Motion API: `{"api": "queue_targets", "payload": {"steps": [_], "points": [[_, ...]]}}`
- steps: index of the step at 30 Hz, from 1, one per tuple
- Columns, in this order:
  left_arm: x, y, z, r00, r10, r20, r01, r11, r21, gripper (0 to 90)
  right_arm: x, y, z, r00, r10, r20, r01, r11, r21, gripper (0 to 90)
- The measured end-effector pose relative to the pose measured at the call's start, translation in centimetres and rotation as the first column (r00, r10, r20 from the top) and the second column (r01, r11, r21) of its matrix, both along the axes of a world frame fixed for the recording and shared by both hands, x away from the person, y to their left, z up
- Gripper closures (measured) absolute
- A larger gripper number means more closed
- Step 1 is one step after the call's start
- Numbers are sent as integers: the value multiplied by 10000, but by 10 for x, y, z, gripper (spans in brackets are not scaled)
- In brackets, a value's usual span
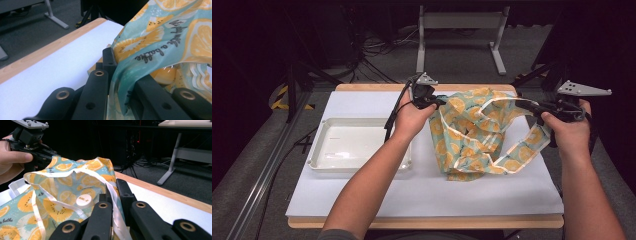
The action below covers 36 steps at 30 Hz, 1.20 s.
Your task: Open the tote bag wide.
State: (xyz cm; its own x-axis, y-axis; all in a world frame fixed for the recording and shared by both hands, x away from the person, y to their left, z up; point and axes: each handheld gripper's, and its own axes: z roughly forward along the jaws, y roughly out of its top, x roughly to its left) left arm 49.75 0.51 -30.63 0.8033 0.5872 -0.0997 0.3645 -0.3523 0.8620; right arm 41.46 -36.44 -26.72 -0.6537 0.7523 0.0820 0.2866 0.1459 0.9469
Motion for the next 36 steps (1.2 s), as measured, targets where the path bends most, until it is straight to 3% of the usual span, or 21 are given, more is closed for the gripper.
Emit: {"api": "queue_targets", "payload": {"steps": [6,15,22,34,36], "points": [[-1,2,-9,10000,35,-48,-35,10000,27,881,6,3,-5,9998,37,-178,-35,10000,92,894],[1,1,-27,9991,110,-420,-104,9998,140,882,22,6,-20,9987,39,-506,-27,9997,252,887],[5,-7,-39,9981,96,-610,-61,9983,579,881,32,12,-37,9966,-70,-817,91,9996,263,878],[11,-11,-57,9939,183,-1090,-66,9943,1063,865,42,12,-52,9921,-218,-1235,230,9997,81,865],[9,-11,-58,9946,205,-1021,-99,9946,1035,817,43,13,-55,9913,-228,-1300,234,9997,27,865]]}}
